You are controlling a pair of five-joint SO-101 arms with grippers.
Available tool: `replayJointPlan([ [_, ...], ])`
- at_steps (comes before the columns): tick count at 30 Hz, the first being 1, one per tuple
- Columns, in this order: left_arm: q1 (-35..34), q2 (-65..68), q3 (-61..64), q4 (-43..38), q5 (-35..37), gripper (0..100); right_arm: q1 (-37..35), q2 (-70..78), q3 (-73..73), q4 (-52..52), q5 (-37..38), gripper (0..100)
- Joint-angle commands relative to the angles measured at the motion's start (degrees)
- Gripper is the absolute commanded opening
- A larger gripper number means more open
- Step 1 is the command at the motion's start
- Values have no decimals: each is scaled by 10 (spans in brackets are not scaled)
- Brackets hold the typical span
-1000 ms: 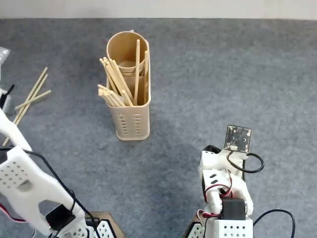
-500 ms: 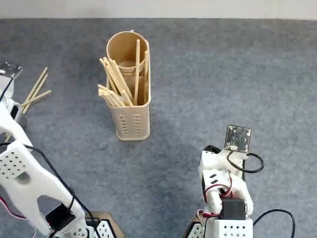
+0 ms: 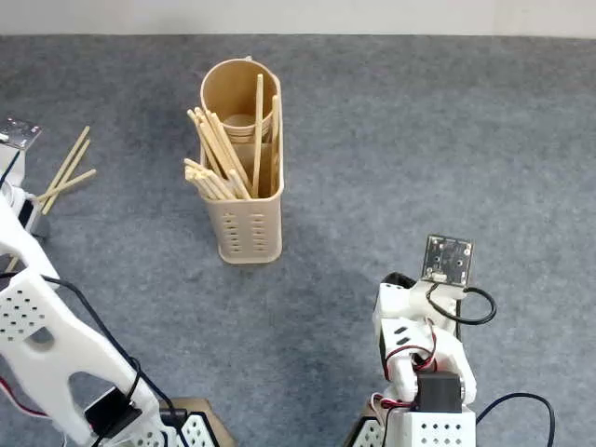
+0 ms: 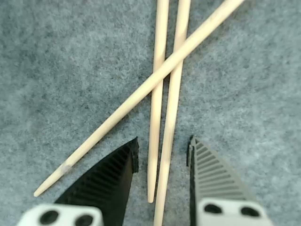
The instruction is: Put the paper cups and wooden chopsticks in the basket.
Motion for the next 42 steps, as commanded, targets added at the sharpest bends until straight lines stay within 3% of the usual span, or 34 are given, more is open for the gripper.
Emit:
replayJointPlan([
  [1, -2, 11, 3, 33, -4, 122, 6, 0, 92, -1, 5, 5],
  [7, 17, 12, 3, 120, -17, 5, 6, 0, 92, -1, 5, 5],
  [20, 79, -65, -65, 252, -14, 5, 6, 0, 92, -1, 5, 5],
  [28, 174, -257, -91, 277, 95, 5, 6, 0, 92, -1, 5, 5],
  [38, 359, -515, -95, 272, 289, 5, 6, 0, 92, -1, 5, 5],
  [42, 434, -601, -92, 205, 395, 5, 6, 0, 92, -1, 5, 5],
])
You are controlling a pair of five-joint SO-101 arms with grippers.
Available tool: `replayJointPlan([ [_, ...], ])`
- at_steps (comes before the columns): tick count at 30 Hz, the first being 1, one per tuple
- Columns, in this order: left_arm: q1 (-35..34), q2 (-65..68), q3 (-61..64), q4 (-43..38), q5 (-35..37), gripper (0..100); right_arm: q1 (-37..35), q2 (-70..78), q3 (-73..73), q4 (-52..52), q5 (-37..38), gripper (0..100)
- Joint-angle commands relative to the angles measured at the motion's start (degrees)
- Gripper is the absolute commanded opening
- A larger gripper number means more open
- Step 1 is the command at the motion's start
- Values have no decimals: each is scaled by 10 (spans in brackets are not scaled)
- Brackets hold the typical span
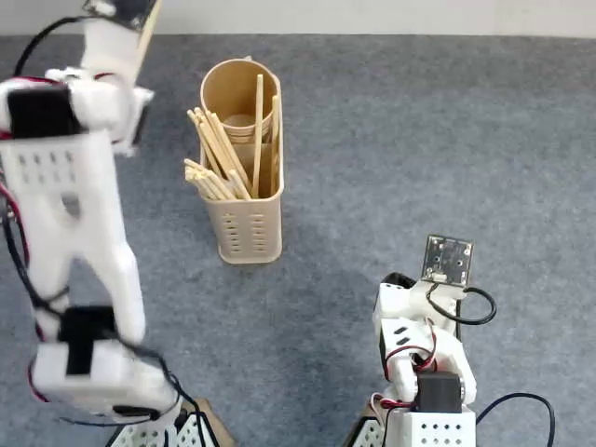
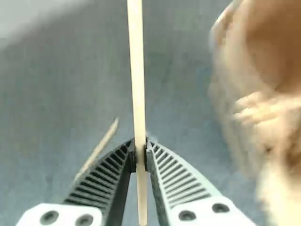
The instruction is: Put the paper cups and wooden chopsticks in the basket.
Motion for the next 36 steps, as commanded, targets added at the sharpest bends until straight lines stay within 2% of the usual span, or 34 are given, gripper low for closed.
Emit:
replayJointPlan([
  [1, 64, -90, -22, -65, 105, 5, 6, 0, 92, -1, 5, 5],
  [4, 101, -116, -22, -117, 194, 5, 6, 0, 92, -1, 5, 5],
  [8, 138, -108, -21, -142, 251, 5, 6, 0, 92, -1, 5, 5],
  [12, 150, -93, -6, -144, 251, 5, 6, 0, 92, -1, 5, 5],
  [16, 175, -115, 36, -165, 215, 5, 6, 0, 92, -1, 5, 5],
  [22, 216, -232, 163, -215, 167, 5, 6, 0, 92, -1, 5, 5],
  [25, 218, -314, 294, -290, 149, 5, 6, 0, 92, -1, 5, 5],
  [29, 208, -396, 498, -456, 149, 5, 6, 0, 92, -1, 5, 5],
  [32, 204, -429, 589, -567, 150, 5, 6, 0, 92, -1, 5, 5],
  [36, 205, -430, 631, -584, 150, 5, 6, 0, 92, -1, 5, 5],
])
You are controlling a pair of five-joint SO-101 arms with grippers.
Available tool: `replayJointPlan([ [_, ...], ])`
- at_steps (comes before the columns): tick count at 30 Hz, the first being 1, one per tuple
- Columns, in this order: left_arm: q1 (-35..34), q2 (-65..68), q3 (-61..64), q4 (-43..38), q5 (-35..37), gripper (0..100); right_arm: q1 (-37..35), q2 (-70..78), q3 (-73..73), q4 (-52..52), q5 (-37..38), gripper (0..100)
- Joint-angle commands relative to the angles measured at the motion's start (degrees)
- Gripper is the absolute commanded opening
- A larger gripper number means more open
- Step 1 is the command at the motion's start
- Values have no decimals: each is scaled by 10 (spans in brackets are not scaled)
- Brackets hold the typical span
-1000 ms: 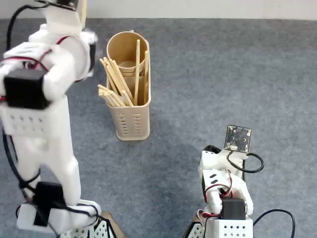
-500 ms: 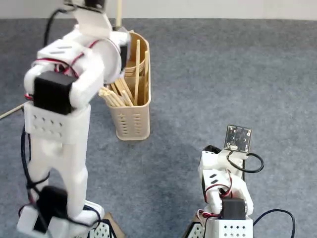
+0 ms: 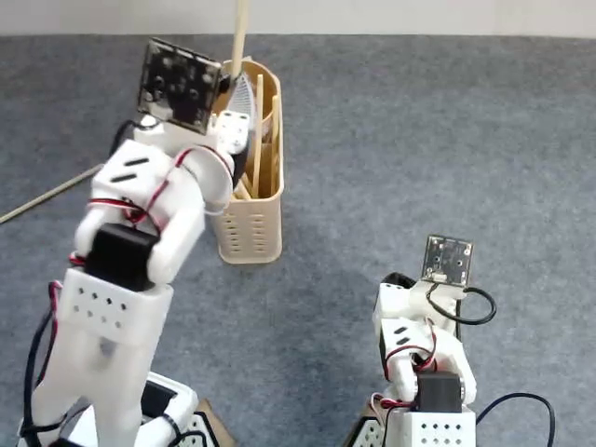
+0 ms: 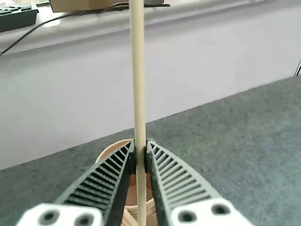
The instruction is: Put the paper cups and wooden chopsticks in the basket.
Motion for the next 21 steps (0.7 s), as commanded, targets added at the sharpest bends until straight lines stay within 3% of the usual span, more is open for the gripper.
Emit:
replayJointPlan([
  [1, -7, -18, 29, -30, -4, 5, 6, 0, 92, -1, 5, 5],
  [7, -20, -23, 73, -29, -2, 9, 6, 0, 92, -1, 5, 5],
  [12, -51, -23, 77, -28, 46, 119, 6, 0, 92, -1, 5, 5],
  [21, -81, -24, 71, -27, 57, 123, 6, 0, 92, -1, 5, 5],
])
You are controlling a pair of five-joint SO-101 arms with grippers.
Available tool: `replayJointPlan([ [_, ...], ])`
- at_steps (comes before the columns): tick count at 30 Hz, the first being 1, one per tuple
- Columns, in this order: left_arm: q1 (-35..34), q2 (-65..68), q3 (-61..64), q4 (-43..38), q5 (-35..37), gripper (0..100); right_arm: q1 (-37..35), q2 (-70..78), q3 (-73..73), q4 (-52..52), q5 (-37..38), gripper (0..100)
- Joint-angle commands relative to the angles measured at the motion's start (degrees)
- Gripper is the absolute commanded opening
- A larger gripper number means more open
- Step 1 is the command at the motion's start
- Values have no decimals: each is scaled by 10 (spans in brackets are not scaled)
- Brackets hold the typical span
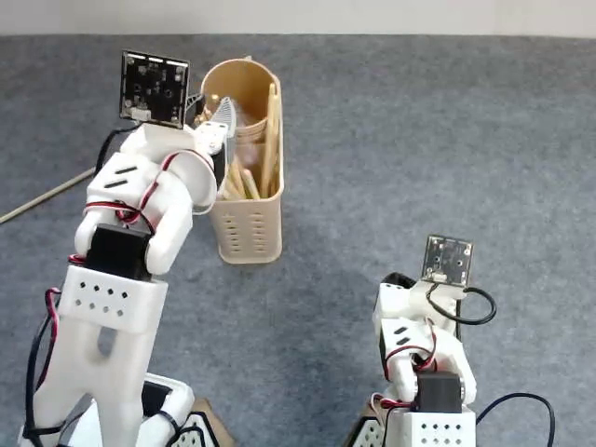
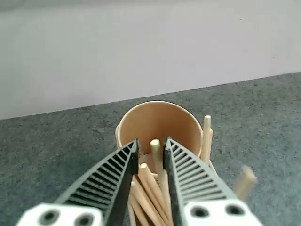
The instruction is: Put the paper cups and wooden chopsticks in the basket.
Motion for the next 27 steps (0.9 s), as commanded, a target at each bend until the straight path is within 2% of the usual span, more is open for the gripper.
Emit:
replayJointPlan([
  [1, -36, -16, -18, -11, 4, 123, 6, 0, 92, -1, 5, 5],
  [6, -211, -5, -34, -12, -8, 126, 6, 0, 92, -1, 5, 5],
  [11, -370, 80, -28, -14, -155, 126, 6, 0, 92, -1, 5, 5],
  [16, -494, 243, -70, -73, -246, 127, 6, 0, 92, -1, 5, 5],
  [20, -530, 385, -170, -33, -343, 153, 6, 0, 92, -1, 5, 5],
  [23, -529, 480, -253, 58, -453, 210, 6, 0, 92, -1, 5, 5],
  [25, -528, 535, -311, 120, -534, 201, 6, 0, 92, -1, 5, 5],
  [27, -530, 581, -371, 165, -581, 184, 6, 0, 92, -1, 5, 5],
])
